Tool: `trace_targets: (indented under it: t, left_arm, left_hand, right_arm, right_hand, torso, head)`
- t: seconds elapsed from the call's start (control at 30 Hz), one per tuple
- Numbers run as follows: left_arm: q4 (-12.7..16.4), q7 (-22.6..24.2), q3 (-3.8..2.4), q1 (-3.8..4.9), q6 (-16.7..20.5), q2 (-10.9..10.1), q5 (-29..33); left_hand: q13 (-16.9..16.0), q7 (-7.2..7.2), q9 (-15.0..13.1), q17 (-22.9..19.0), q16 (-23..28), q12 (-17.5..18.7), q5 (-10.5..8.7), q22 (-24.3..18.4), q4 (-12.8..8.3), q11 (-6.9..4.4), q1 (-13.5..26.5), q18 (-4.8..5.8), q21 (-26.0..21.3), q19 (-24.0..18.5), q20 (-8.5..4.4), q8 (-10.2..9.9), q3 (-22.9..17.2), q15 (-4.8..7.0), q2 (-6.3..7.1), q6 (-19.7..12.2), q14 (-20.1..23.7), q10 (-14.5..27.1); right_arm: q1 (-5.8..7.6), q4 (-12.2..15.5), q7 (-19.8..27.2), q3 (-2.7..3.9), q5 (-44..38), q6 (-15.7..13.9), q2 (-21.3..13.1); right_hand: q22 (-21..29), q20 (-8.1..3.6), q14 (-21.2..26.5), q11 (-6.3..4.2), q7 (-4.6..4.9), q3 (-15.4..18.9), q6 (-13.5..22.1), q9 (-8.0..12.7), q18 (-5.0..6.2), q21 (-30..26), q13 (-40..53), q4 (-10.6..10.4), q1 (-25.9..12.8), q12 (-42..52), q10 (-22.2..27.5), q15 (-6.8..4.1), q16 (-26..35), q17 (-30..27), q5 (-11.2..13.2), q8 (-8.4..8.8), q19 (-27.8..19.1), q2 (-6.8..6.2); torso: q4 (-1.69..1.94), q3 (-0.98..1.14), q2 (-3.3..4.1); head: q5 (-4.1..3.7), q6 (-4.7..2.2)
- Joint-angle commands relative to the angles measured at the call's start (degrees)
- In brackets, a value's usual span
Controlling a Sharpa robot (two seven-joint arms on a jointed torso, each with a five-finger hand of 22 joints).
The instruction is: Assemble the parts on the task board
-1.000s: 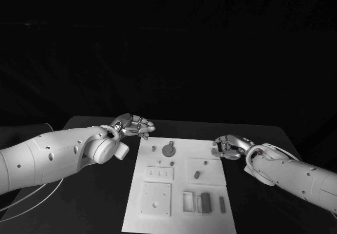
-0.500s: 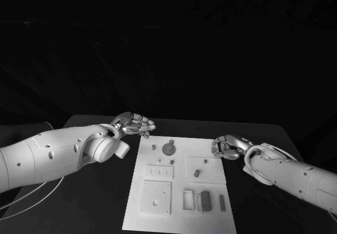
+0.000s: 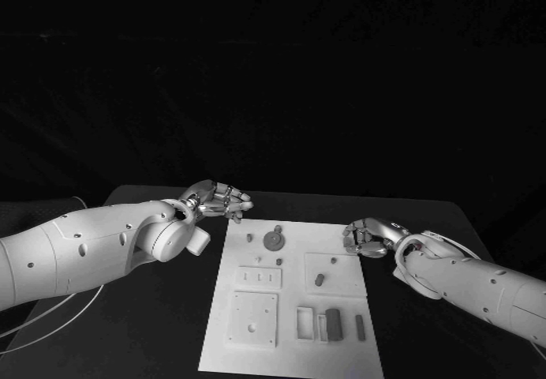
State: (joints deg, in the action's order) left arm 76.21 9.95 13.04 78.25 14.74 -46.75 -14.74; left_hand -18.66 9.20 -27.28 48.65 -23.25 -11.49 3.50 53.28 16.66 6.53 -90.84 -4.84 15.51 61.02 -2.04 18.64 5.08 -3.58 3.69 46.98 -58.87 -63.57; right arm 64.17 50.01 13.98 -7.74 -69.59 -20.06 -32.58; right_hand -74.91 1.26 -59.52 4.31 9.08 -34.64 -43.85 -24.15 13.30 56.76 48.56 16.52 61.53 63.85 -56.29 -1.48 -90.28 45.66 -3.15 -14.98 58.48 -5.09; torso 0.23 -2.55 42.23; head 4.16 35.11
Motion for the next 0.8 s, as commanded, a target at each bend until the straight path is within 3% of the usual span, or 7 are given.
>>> trace_targets:
  t: [0.03, 0.8]
  left_arm:
    - [0.2, 0.6, -0.07, 0.10, -0.6, 0.0, -0.3]
    - [0.6, 0.6, -0.13, 0.23, -0.6, -0.2, -0.5]
  left_hand:
    - [-0.1, 0.32, 0.0, 0.1, 0.4, 0.4, 0.38, 0.1, 0.1, -0.01, 0.0, -0.60, -0.3, 0.1, 0.00, -0.3, -0.1, -0.09, -0.34, 0.1, -0.3, -0.4]
    - [-0.1, 0.33, 0.0, 0.1, 0.4, 0.4, 0.38, 0.1, 0.1, -0.04, 0.0, -0.61, -0.3, 0.1, -0.01, -0.4, -0.1, -0.08, -0.33, 0.1, -0.3, -0.5]
  right_arm:
    - [-0.03, 0.0, -0.7, -0.01, -1.0, 0.0, 0.1]
    - [-0.15, -0.9, -2.4, -0.02, -2.7, -0.2, 1.1]
  right_hand:
    - [-0.7, -0.33, 0.0, -0.36, 1.34, 0.0, -1.9, -0.1, 1.70, 0.1, -0.1, -0.1, -0.1, 0.3, 0.3, -0.54, -0.3, 0.0, -0.1, -0.42, 0.3, 0.61]
    - [-0.7, -0.52, -0.3, -0.85, 0.83, 0.0, -3.3, -0.4, 1.70, 0.3, -0.3, -0.1, -0.5, 0.3, -0.1, -1.03, -0.4, 0.0, 0.0, -1.16, 0.6, 1.34]
  torso:
    - [0.00, 0.03, 0.02]
    - [0.01, 0.12, 0.02]
  head:
    - [0.09, 0.08]
    - [-0.01, 0.47]
